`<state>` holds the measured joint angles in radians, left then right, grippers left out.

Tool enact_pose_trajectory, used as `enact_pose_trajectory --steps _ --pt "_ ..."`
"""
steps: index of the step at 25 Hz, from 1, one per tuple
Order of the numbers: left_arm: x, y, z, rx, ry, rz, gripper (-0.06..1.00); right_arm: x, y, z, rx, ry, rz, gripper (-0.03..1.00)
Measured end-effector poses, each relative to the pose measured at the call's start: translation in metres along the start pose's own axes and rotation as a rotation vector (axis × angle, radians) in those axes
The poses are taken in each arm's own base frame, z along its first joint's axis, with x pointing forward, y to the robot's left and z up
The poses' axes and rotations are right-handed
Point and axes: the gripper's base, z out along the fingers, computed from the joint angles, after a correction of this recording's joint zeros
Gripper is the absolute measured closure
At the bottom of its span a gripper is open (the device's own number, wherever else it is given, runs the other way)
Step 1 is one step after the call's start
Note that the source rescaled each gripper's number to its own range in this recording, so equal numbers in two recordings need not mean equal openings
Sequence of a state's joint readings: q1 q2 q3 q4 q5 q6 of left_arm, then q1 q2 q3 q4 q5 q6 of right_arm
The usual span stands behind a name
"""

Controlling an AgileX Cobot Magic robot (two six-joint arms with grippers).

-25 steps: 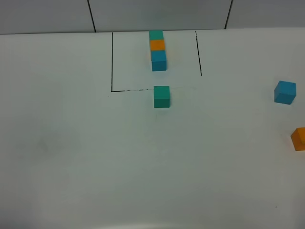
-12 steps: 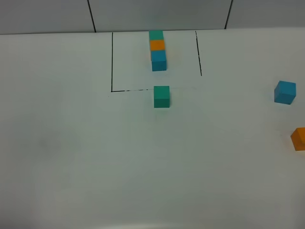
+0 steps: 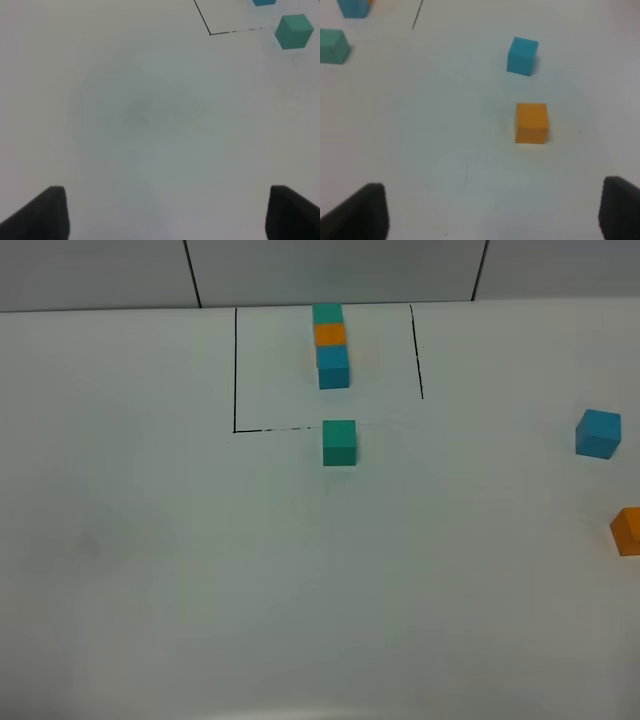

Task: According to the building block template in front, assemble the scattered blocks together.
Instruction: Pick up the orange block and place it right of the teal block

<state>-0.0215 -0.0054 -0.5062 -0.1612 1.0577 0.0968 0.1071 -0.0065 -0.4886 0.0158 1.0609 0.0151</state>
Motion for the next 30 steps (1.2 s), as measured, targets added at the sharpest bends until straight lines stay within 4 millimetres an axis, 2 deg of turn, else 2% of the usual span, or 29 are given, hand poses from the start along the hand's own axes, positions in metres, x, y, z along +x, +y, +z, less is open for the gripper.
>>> enact_pose_trajectory --steps 9,13,15,17,21,24,27,30 --pt "0.0 0.0 0.0 0.0 0.0 0.0 0.15 0.0 0.001 0.0 -0.008 0.0 0.034 0.23" --pt "0.0 0.0 0.0 0.0 0.0 0.0 0.15 -0.001 0.001 0.001 -0.008 0.021 0.062 0.12" --pt "0.0 0.0 0.0 0.0 0.0 0.0 0.15 -0.004 0.001 0.007 -0.005 0.074 0.067 0.05" --pt "0.0 0.0 0.0 0.0 0.0 0.0 0.15 -0.009 0.001 0.016 -0.002 0.14 0.069 0.0" --pt "0.0 0.0 0.0 0.0 0.0 0.0 0.15 -0.021 0.0 0.043 0.014 0.324 0.076 -0.02" --pt "0.0 0.0 0.0 0.0 0.0 0.0 0.15 -0.041 -0.001 0.066 0.036 0.419 0.064 -0.03" --pt "0.0 0.0 0.0 0.0 0.0 0.0 0.15 -0.064 -0.005 0.093 0.077 0.509 0.024 -0.03" --pt "0.0 0.0 0.0 0.0 0.0 0.0 0.15 -0.08 -0.009 0.128 0.113 0.623 -0.03 -0.03"
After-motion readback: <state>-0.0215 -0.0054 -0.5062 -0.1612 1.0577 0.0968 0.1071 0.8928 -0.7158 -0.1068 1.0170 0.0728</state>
